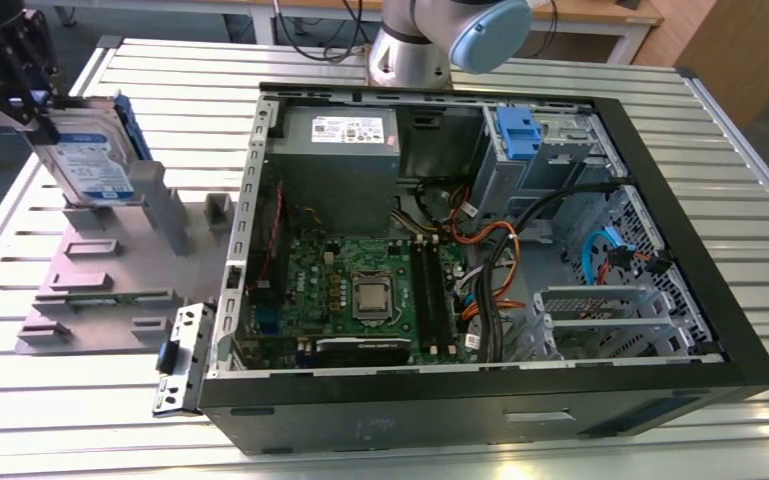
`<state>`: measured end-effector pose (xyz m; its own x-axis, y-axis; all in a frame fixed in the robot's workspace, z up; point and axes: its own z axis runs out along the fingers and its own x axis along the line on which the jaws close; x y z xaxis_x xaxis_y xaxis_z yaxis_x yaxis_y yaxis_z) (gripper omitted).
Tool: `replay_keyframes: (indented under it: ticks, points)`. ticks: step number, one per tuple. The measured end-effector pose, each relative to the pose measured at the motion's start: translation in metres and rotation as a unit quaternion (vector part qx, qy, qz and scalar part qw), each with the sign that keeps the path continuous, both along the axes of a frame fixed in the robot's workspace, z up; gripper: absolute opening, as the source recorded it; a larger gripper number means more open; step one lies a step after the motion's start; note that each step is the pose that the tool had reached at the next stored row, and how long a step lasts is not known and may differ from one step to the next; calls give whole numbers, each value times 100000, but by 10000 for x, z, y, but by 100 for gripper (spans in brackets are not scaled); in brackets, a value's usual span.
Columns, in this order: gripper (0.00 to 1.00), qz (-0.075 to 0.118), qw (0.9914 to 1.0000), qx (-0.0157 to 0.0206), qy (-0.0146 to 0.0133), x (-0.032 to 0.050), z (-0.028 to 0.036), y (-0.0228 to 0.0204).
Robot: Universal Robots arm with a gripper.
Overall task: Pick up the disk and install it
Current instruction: 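Pick up the disk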
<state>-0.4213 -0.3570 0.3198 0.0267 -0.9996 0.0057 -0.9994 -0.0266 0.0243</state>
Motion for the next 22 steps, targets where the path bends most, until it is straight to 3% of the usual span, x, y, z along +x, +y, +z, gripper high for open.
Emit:
replay_keyframes:
  ticks: [8,10,14,16,20,21,22]
  points:
    - [37,-1,100000,-2,-1,0,15,0]
    - [37,0,100000,-23,-2,0,88,0]
    - [37,0,100000,-22,-2,0,92,0]
    - [37,0,100000,-22,-2,0,151,0]
    - [37,-1,100000,-23,-1,0,156,0]
    - [37,1,100000,-88,1,0,198,0]
    - [37,1,99997,-758,-1,0,240,0]
